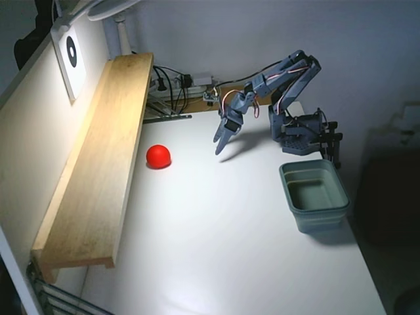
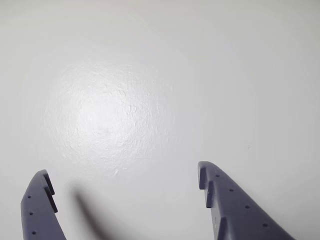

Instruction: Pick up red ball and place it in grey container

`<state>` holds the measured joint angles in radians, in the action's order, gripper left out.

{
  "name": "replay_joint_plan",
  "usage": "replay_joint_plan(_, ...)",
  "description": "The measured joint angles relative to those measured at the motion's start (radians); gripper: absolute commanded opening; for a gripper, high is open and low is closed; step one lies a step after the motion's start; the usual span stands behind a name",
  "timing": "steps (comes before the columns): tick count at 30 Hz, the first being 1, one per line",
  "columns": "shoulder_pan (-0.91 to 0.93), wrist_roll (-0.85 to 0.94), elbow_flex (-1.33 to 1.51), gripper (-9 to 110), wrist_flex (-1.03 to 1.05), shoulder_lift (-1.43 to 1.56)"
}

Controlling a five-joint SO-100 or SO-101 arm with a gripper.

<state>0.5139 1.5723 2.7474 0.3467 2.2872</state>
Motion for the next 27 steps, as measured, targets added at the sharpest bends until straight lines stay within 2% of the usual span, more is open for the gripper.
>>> replay_joint_plan(19, 0.0, 0.002, -0.002, 38, -0.227, -0.008)
replay_joint_plan(27, -0.051, 0.002, 0.0, 38, -0.196, -0.017)
